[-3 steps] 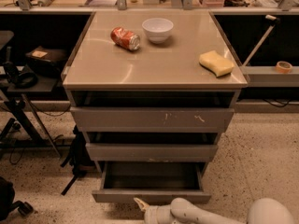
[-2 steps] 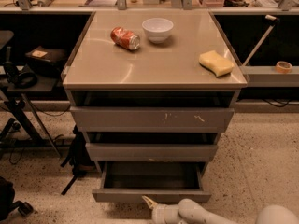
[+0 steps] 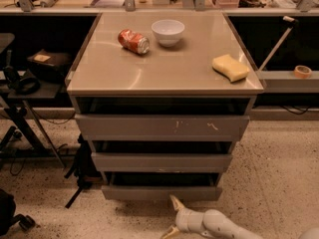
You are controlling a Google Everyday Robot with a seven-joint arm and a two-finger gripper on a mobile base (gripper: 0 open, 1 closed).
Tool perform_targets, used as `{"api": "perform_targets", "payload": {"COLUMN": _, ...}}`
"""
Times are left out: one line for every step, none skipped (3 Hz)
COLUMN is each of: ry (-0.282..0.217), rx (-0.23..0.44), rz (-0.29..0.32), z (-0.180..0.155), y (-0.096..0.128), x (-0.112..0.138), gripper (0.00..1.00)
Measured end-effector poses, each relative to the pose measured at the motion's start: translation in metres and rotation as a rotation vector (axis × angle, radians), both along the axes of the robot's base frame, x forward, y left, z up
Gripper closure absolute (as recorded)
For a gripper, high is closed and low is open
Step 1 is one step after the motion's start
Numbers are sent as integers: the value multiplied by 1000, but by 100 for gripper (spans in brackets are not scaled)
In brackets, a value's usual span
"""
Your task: Close bottom drawer
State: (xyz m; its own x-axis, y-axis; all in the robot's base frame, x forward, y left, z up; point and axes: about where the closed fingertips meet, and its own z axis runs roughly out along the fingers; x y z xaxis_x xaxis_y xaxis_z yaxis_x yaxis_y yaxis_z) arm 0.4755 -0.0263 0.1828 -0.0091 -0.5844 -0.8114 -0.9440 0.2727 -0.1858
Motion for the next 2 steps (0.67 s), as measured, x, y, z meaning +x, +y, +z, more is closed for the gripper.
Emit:
{"api": "perform_targets", "payload": {"ry": -68, "rx": -64, "rz": -128, "z": 22, "y": -31, "x": 40, "gripper": 0}}
{"api": "perform_targets", "payload": {"ry": -87, "rx": -76, "rz": -159, "z": 24, "y": -36, "x": 50, "gripper": 0}}
